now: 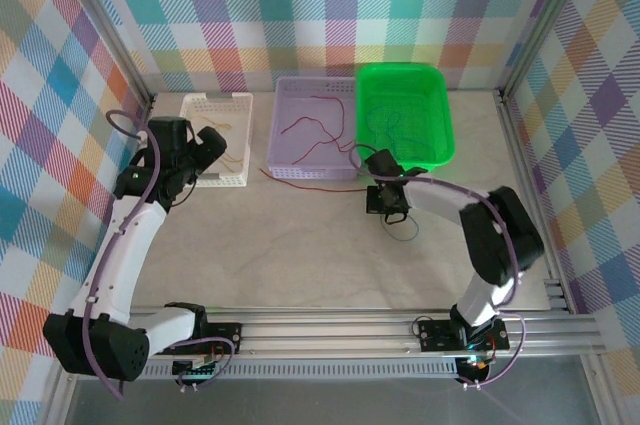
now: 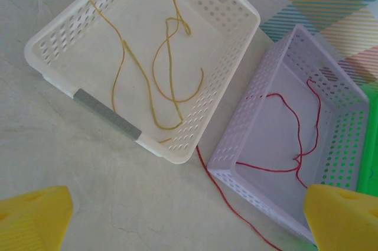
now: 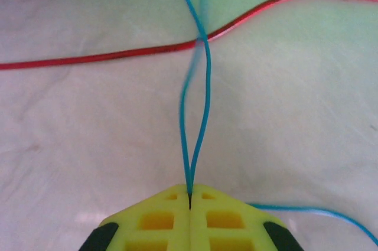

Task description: Untangle the cables

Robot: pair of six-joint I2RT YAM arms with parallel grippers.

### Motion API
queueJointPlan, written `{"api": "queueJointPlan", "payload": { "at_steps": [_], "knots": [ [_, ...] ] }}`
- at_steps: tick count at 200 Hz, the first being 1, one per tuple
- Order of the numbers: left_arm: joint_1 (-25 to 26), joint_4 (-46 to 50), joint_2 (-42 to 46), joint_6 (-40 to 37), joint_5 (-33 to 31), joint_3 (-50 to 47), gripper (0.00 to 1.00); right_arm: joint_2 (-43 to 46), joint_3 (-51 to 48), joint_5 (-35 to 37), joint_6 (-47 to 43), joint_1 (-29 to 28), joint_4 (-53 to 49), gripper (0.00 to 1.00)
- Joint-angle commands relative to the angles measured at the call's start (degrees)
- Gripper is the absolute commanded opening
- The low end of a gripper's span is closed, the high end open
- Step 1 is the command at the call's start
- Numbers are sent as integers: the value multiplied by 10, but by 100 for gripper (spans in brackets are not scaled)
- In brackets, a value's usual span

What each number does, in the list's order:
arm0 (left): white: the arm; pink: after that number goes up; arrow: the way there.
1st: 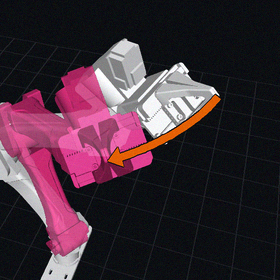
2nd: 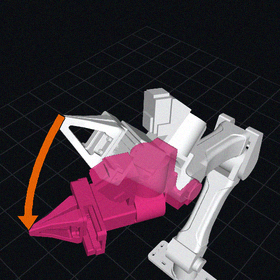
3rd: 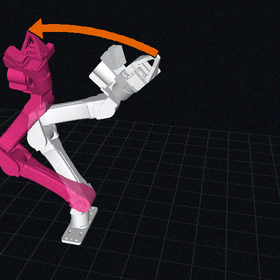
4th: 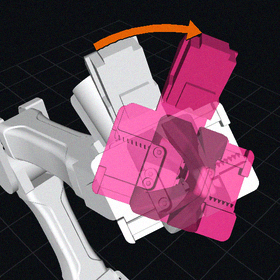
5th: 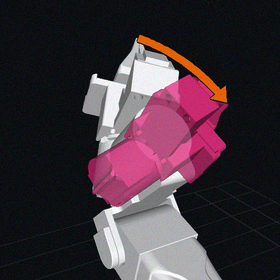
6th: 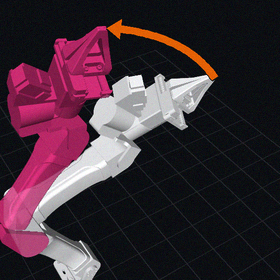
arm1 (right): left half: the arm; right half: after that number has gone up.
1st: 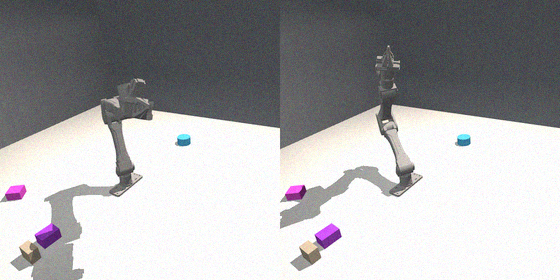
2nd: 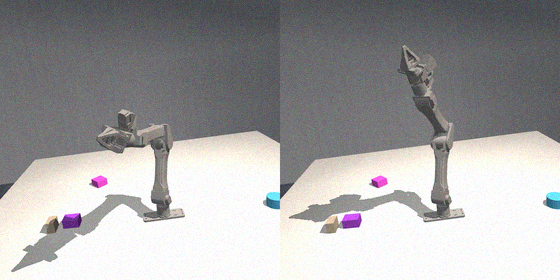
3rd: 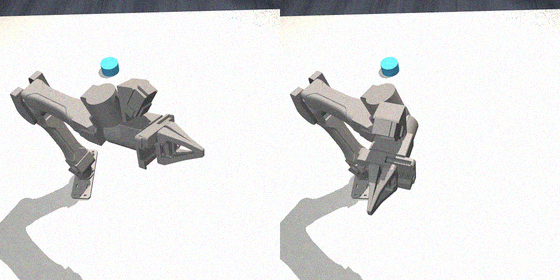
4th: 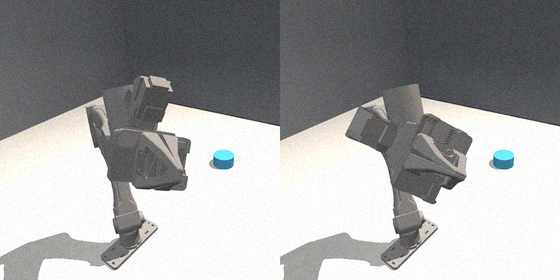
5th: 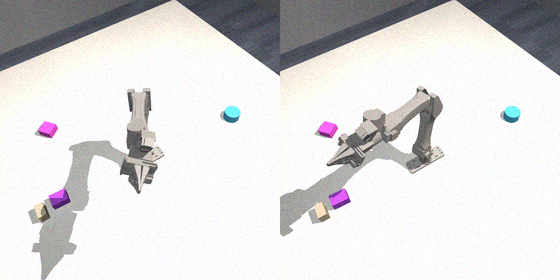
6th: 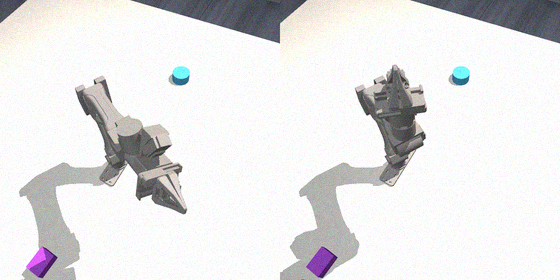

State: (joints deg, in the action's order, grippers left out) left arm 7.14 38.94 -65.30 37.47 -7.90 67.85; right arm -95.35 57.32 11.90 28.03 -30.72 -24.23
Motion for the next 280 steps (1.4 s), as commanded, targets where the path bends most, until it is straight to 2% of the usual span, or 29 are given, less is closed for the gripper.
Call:
{"api": "queueJointPlan", "payload": {
  "at_steps": [1,49,87,126,175,190,225,246,280],
  "knots": [
    [9,11,15,-19,-18,-22,100,106,-24,-26,4,-5,-20,0],
    [17,-5,4,-17,-11,-29,100,263,2,-46,-4,-5,-106,0],
    [18,-8,-5,-15,6,-40,100,266,114,-61,-15,7,-148,0],
    [24,-11,-3,-17,12,-45,100,191,274,-128,-35,81,-161,0],
    [41,-14,-5,-18,20,-47,100,37,454,-202,-43,156,-163,0],
    [45,-14,-6,-19,20,-47,100,-16,491,-196,-50,169,-159,0],
    [55,-14,-5,-22,16,-48,100,-153,574,-229,-51,202,-159,0],
    [62,-14,-8,-23,16,-48,100,-225,618,-219,-66,206,-158,0],
    [71,-12,-11,-23,16,-47,100,-324,716,-214,-63,211,-209,0]
  ]
}}
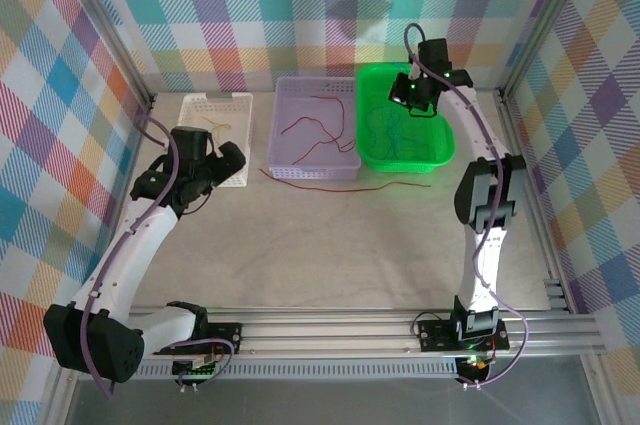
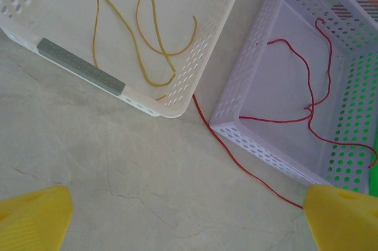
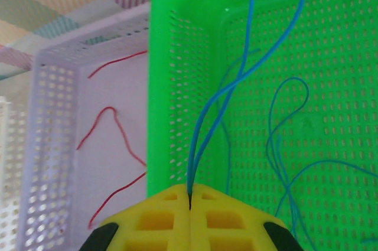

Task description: Untangle the cables

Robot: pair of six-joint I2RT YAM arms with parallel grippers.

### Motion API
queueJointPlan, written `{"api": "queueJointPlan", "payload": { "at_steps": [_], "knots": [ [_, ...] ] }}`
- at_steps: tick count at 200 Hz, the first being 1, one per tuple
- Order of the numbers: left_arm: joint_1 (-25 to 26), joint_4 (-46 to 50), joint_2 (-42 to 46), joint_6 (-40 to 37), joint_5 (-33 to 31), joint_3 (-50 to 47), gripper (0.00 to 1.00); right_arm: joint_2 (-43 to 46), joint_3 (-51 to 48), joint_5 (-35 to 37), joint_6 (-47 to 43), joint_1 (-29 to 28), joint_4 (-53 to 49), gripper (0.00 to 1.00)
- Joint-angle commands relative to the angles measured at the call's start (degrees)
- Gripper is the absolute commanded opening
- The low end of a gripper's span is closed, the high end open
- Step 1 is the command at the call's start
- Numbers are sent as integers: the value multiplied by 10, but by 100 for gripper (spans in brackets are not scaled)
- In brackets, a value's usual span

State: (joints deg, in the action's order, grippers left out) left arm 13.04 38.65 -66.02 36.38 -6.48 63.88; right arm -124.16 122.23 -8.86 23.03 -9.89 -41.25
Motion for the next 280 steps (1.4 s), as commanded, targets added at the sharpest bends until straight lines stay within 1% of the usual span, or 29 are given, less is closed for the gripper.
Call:
{"api": "queueJointPlan", "payload": {
  "at_steps": [1,27,32,41,46,65,78,99,116,134,152,161,173,186,206,234,242,280],
  "knots": [
    [12,-9,-3,-12,2,-7,100,-39,70,-5,-13,2,-41,0],
    [17,-10,-5,-13,3,-7,100,-96,138,8,-18,2,-102,0],
    [19,-10,-5,-13,5,-7,100,-104,149,10,-20,2,-114,5],
    [21,-9,-8,-14,7,-5,100,-107,155,14,-22,2,-126,19],
    [23,-7,-9,-16,8,-4,100,-106,153,19,-22,2,-128,24],
    [33,-4,-17,-18,11,-1,100,-91,148,29,-27,1,-138,34],
    [42,-1,-21,-20,7,0,100,-63,131,33,-31,0,-134,39],
    [61,7,-27,-22,-4,3,100,11,58,48,-39,-9,-100,49],
    [72,12,-30,-22,-12,7,100,89,-47,49,-52,-26,-50,54],
    [82,17,-33,-22,-15,12,100,169,-160,56,-74,-62,-9,59],
    [88,18,-38,-18,-10,14,100,234,-277,59,-83,-101,39,63],
    [90,18,-41,-14,-7,14,100,258,-340,46,-79,-114,70,65],
    [91,16,-43,-9,-2,11,100,275,-409,29,-73,-128,101,66],
    [91,12,-43,-4,2,5,100,276,-455,25,-79,-145,122,67],
    [92,7,-41,0,5,-3,100,261,-490,32,-100,-176,139,67],
    [92,1,-36,3,2,-9,100,230,-506,79,-140,-216,169,68],
    [92,1,-35,3,1,-9,100,215,-505,92,-149,-220,177,68],
    [92,5,-30,0,-11,-12,100,169,-508,103,-182,-222,226,68]
  ]
}}
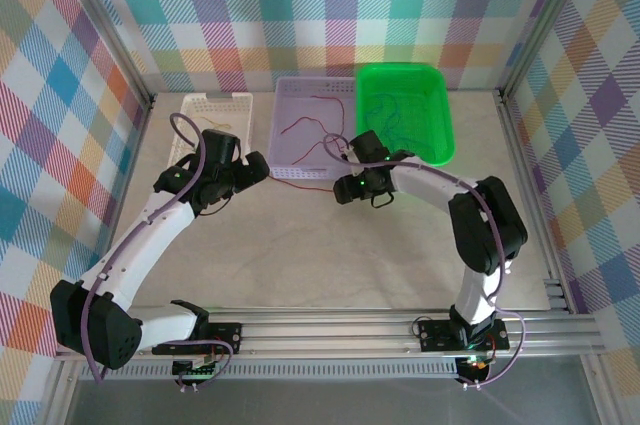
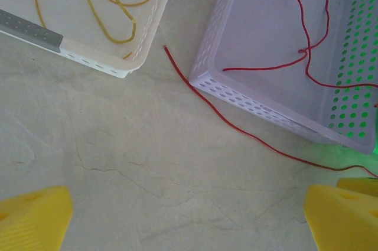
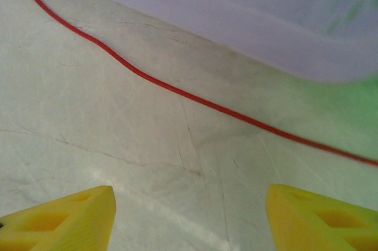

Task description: Untangle the cables

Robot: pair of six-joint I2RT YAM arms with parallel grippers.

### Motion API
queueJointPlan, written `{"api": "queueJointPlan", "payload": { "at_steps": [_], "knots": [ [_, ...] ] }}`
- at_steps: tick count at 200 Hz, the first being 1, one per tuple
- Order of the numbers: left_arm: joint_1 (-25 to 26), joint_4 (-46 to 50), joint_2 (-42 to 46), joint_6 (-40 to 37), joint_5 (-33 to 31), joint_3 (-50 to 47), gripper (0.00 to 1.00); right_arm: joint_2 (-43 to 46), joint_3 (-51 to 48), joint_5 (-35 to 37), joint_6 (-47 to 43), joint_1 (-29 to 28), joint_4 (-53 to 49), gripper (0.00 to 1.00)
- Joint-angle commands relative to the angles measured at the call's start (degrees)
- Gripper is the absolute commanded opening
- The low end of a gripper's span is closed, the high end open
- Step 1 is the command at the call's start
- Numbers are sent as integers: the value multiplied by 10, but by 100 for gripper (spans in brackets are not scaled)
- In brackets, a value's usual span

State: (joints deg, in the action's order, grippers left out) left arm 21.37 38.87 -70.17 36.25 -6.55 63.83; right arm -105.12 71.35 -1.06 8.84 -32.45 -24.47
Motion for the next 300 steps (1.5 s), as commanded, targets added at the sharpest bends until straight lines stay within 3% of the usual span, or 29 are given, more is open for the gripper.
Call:
{"api": "queueJointPlan", "payload": {
  "at_steps": [1,119,201,241,300],
  "knots": [
    [9,2,12,1,-10,-12,100,-21,0,25,-41,4,59,68],
    [9,-2,15,-4,-23,-17,100,-92,8,52,-103,1,99,66],
    [9,2,23,-5,-22,-17,100,-45,-56,-53,-87,-25,83,64],
    [10,5,32,-4,-20,-16,100,-16,-82,-136,-67,-48,53,56],
    [10,10,56,-4,-21,-22,100,-11,-101,-105,-80,-122,-2,48]
  ]
}}
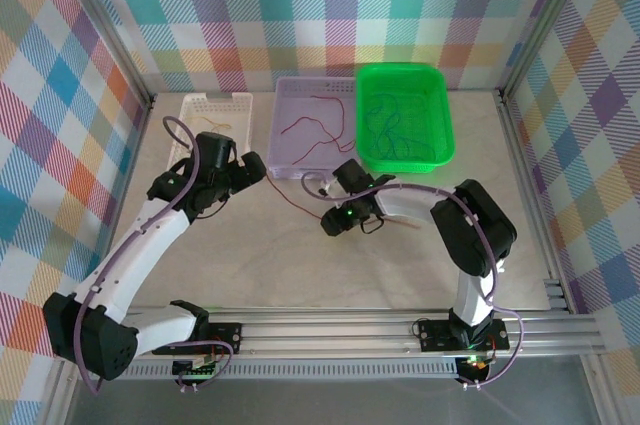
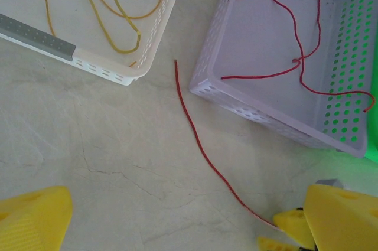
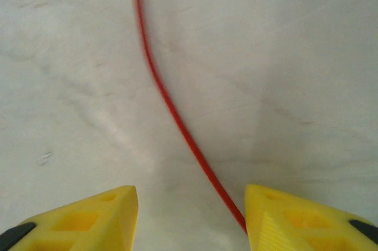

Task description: Untangle the cables

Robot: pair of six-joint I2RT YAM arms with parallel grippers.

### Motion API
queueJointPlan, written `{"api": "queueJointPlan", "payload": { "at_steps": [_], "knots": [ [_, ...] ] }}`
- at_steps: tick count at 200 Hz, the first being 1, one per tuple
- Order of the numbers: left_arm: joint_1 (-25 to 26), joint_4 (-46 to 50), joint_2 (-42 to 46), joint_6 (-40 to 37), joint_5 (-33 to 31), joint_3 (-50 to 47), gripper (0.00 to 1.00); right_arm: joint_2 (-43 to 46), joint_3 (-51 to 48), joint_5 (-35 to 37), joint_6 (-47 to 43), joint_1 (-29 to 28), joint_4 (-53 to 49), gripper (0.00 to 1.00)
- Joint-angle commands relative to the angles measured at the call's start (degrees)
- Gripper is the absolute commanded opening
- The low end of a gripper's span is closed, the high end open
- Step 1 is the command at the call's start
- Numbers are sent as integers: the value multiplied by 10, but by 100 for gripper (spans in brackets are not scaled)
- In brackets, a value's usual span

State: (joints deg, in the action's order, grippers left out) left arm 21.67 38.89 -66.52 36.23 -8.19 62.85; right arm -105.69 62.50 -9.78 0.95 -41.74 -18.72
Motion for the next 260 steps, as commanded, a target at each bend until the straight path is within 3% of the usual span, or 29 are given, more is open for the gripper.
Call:
{"api": "queueJointPlan", "payload": {
  "at_steps": [1,31,70,115,197,260],
  "knots": [
    [7,10,20,-4,-4,-12,100,-7,-12,-16,-2,-30,-61,48],
    [7,12,24,-4,-4,-18,100,-41,-6,22,-8,-66,-88,41],
    [7,14,27,-4,-7,-19,100,-67,1,63,-12,-105,-107,25],
    [7,15,35,-1,-4,-22,100,-63,4,30,-27,-122,-126,5],
    [7,8,47,14,24,-44,100,60,42,-72,-37,-127,-160,2],
    [10,-13,48,32,61,-79,100,72,62,-70,-22,-126,-160,1]
  ]
}}
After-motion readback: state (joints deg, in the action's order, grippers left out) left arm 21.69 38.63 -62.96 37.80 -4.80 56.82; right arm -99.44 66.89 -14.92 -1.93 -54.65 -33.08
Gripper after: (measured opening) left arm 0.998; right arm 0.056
